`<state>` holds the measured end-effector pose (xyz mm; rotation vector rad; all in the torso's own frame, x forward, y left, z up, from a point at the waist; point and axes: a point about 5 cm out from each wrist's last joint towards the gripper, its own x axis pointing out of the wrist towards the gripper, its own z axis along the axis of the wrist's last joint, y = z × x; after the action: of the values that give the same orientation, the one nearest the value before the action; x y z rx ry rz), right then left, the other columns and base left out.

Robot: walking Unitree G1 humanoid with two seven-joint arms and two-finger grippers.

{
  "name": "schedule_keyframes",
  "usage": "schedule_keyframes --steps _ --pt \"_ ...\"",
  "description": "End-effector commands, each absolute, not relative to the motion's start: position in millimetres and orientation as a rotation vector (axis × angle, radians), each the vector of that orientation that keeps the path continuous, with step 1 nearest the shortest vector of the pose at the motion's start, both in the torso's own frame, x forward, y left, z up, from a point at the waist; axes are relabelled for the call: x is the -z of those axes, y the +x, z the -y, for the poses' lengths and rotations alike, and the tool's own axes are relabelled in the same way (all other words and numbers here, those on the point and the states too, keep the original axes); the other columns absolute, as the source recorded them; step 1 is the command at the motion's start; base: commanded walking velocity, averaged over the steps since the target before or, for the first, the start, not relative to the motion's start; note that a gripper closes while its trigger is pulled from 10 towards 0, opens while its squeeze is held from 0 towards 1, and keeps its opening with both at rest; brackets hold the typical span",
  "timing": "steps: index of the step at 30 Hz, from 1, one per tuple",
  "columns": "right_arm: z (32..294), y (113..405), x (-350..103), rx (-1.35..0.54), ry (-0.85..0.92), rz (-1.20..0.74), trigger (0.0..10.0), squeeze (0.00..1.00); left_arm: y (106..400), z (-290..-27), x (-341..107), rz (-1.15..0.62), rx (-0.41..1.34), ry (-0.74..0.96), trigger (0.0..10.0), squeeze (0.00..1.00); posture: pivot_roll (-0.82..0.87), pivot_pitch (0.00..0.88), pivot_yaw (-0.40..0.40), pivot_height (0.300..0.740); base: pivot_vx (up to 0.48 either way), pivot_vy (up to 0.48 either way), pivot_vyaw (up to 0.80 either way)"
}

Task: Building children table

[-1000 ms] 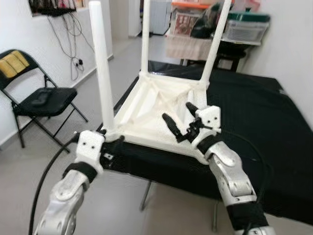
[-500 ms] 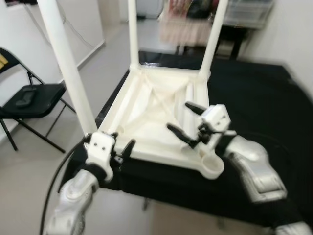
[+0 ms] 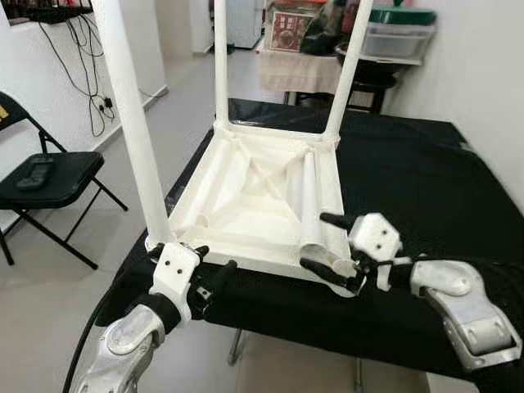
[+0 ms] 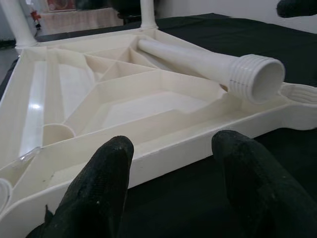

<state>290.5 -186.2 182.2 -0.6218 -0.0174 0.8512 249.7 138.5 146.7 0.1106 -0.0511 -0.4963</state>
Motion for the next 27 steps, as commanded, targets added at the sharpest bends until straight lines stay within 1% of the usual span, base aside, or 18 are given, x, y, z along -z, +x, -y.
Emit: schedule_keyframes --steps 1,2,3,5,9,12,16,22,26,27 --pt "188.8 293.4 -179.1 -0.815 -0.647 -0.008 10.0 0.00 247.3 -138.3 -144.5 0.033 0.513 0.110 10.0 0.00 0.03 0.114 -0.073 0.740 0.000 0.000 0.00" --pt "188.8 293.4 -179.1 -0.815 -0.647 -0.008 10.0 0.00 247.3 -138.3 -144.5 0.033 0.513 0.110 10.0 0.00 0.03 0.114 -0.073 0.740 0.000 0.000 0.00" --pt "193.7 299.3 -178.8 -0.741 -0.671 -0.030 10.0 0.00 247.3 -138.4 -144.2 0.031 0.513 0.111 10.0 0.00 0.03 0.115 -0.073 0.740 0.000 0.000 0.00" --pt "202.0 305.6 -179.1 -0.652 -0.700 -0.062 10.0 0.00 247.3 -138.4 -143.7 0.029 0.515 0.111 10.0 0.00 0.03 0.116 -0.075 0.740 0.000 0.000 0.00" --pt "208.3 307.4 -181.5 -0.613 -0.705 -0.080 10.0 0.00 247.1 -137.8 -143.6 0.027 0.519 0.111 10.0 0.00 0.03 0.116 -0.081 0.740 0.000 0.000 0.00" --pt "207.3 307.6 -181.2 -0.607 -0.718 -0.086 10.0 0.00 246.6 -137.2 -143.8 0.026 0.520 0.111 10.0 0.00 0.03 0.116 -0.082 0.740 0.000 0.000 0.00" --pt "197.3 306.1 -175.5 -0.638 -0.727 -0.093 10.0 0.00 245.7 -136.1 -144.0 0.026 0.521 0.110 10.0 0.00 0.03 0.115 -0.084 0.740 0.000 0.000 0.00" --pt "191.5 305.7 -171.5 -0.648 -0.727 -0.099 10.0 0.00 245.1 -135.3 -144.1 0.026 0.523 0.109 10.0 0.00 0.03 0.114 -0.085 0.740 0.000 0.000 0.00" --pt "191.4 308.7 -171.3 -0.615 -0.736 -0.106 10.0 0.00 244.6 -134.7 -144.3 0.025 0.525 0.107 10.0 0.00 0.03 0.114 -0.087 0.740 0.000 0.000 0.00" --pt "191.6 312.3 -172.1 -0.573 -0.735 -0.105 10.0 0.00 244.4 -134.5 -144.3 0.025 0.525 0.107 10.0 0.00 0.03 0.112 -0.088 0.740 0.000 0.000 0.00"
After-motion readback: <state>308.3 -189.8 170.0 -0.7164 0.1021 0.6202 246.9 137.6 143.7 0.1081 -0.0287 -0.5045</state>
